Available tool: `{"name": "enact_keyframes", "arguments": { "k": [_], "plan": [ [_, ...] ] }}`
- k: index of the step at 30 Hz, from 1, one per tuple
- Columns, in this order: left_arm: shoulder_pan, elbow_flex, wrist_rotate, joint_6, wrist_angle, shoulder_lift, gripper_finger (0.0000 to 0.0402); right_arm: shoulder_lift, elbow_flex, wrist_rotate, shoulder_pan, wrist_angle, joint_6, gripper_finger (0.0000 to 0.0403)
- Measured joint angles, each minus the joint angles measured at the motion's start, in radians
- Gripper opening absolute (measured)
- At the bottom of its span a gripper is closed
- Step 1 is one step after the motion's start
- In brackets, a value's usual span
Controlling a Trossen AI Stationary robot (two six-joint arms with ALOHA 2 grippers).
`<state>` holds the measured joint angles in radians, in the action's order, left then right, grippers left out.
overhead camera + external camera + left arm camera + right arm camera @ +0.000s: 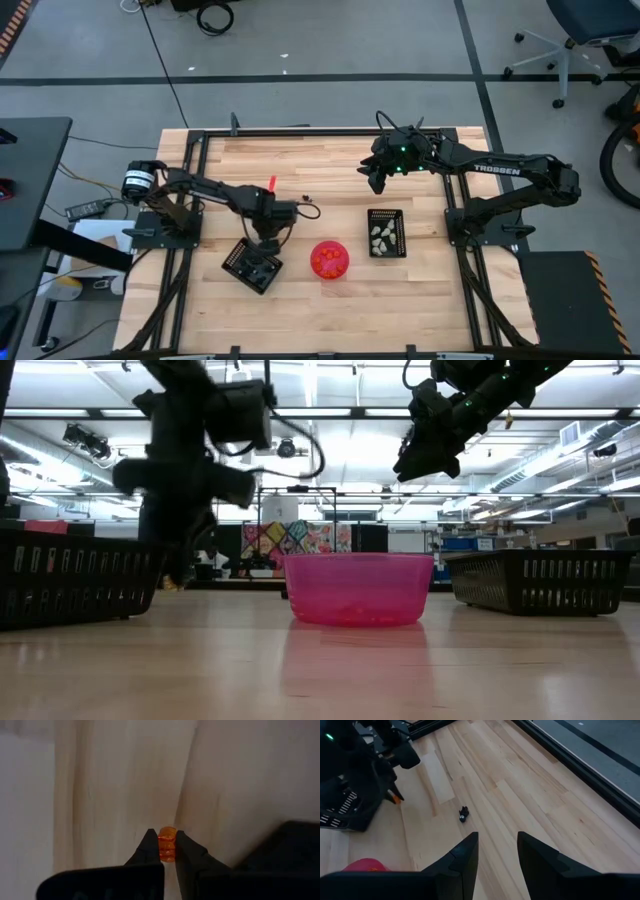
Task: Sort Halloween decoration
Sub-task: Put the orange pumpkin toy into the pink bowl, then put the black skeleton toy into the bottom black bin
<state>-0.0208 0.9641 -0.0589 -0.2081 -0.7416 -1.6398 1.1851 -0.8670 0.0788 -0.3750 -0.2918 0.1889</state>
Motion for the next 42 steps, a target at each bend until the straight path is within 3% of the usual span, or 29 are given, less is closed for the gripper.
{"name": "enact_keyframes", "arguments": {
  "k": [7,17,24,31,42],
  "plan": [
    [-0.001,0.081,-0.049,-0.015,0.125,0.005,0.0012,0.0,0.0,-0.003,-0.015,-0.001,-0.01,0.014],
    [-0.037,0.153,-0.07,-0.221,0.465,-0.017,0.0012,0.0,0.0,0.001,-0.021,-0.001,-0.013,0.014],
    [-0.08,0.286,-0.072,-0.253,0.452,-0.143,0.0012,0.0,0.0,0.009,-0.021,-0.001,-0.034,0.014],
    [-0.084,0.396,-0.149,-0.267,0.386,-0.27,0.0016,0.0,0.0,0.022,-0.021,-0.002,-0.035,0.014],
    [-0.078,0.401,-0.194,-0.301,0.392,-0.3,0.0099,0.0,0.0,0.022,-0.021,-0.008,-0.035,0.014]
  ]
}}
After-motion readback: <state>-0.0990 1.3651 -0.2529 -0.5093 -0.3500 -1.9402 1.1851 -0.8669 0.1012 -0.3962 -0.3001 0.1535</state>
